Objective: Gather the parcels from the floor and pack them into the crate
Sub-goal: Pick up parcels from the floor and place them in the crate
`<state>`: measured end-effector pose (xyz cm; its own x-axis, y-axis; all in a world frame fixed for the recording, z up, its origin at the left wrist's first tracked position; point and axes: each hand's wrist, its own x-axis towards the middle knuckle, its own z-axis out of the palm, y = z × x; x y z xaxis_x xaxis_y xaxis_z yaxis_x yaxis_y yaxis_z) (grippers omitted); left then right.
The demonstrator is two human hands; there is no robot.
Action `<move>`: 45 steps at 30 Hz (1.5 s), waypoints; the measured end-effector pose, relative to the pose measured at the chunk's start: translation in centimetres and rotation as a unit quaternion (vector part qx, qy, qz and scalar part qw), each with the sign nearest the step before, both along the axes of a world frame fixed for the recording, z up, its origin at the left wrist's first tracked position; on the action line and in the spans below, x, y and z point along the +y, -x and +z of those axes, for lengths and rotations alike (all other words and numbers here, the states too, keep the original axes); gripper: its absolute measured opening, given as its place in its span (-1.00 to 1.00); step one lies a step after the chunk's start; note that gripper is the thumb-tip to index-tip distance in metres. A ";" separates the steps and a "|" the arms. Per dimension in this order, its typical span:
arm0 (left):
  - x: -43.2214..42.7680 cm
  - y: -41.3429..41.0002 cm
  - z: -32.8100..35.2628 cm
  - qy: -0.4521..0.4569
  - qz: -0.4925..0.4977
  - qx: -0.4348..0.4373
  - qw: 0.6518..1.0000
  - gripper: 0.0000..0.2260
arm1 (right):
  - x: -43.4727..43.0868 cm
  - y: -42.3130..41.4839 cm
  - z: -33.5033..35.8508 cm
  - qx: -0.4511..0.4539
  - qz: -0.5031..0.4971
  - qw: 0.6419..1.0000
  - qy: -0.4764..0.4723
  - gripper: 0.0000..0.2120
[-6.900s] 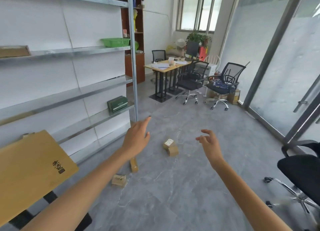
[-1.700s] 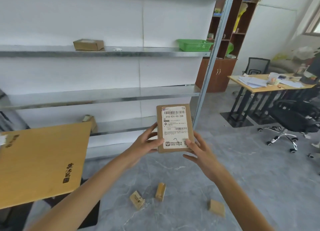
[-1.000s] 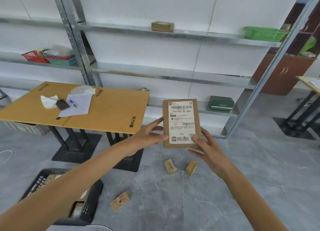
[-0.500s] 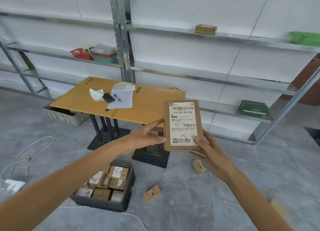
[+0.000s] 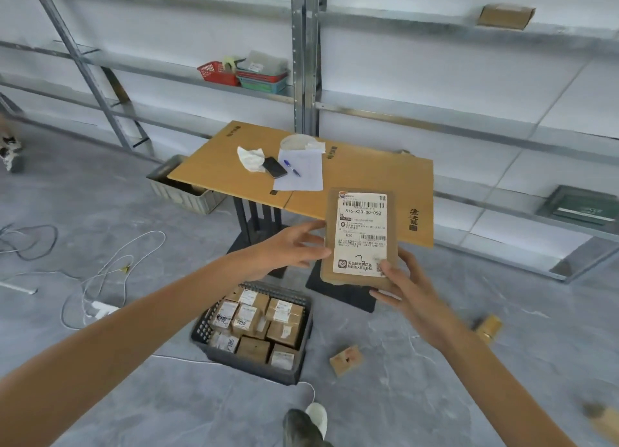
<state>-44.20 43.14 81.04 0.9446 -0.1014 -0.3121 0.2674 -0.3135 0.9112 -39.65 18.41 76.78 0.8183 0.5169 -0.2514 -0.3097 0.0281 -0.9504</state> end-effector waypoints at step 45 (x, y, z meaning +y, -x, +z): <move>42.6 -2.9 -73.5 -0.091 0.006 0.342 0.935 -0.60 | 47.7 -3.7 -67.8 0.247 0.021 0.930 0.270 -0.42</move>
<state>-41.31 85.71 7.58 0.5180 0.0212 -0.8551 0.7730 -0.4396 0.4574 -35.95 66.11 8.97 0.5162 0.2349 -0.8236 -0.7020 -0.4348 -0.5640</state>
